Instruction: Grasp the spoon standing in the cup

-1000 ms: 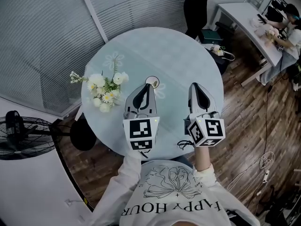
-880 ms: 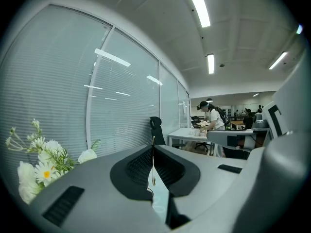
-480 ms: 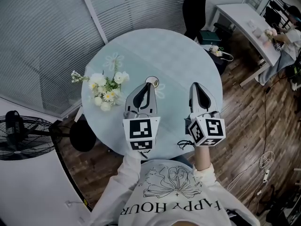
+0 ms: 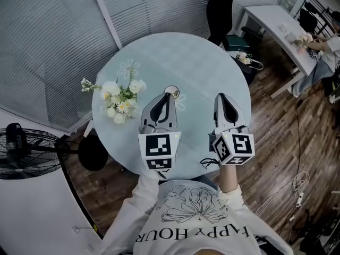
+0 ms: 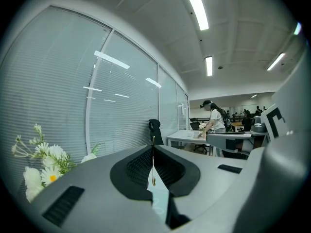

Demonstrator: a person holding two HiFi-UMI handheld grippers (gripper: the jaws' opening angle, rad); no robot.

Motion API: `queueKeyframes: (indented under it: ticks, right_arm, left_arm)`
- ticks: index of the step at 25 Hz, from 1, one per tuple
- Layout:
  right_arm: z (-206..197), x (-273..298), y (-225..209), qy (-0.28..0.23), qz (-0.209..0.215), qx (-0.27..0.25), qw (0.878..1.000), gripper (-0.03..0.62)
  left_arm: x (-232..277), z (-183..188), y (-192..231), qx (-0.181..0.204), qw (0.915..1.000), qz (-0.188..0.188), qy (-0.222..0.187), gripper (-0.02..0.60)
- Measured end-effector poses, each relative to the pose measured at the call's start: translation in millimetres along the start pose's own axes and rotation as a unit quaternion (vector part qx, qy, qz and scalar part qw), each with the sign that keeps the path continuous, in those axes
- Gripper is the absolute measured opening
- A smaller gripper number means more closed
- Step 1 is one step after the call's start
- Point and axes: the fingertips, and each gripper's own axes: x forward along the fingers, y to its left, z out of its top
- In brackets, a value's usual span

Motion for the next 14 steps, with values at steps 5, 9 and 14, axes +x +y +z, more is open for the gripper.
queueKeyframes:
  ticks: [5, 9, 14]
  right_arm:
    - [-1.3, -1.8, -1.6, 0.003, -0.004, -0.001, 1.0, 0.012]
    - [-2.8, -3.1, -2.7, 0.005, -0.005, 0.0, 1.0, 0.012]
    - [-5.0, -4.6, -3.4, 0.007, -0.005, 0.001, 1.0, 0.012]
  left_arm:
    - [-1.5, -0.6, -0.8, -0.003, 1.0, 0.0, 0.001, 0.012]
    - [-2.0, -1.5, 0.0, -0.004, 1.0, 0.001, 0.003, 0.012]
    - [-2.6, -3.6, 0.5, -0.007, 1.0, 0.003, 0.004, 0.011]
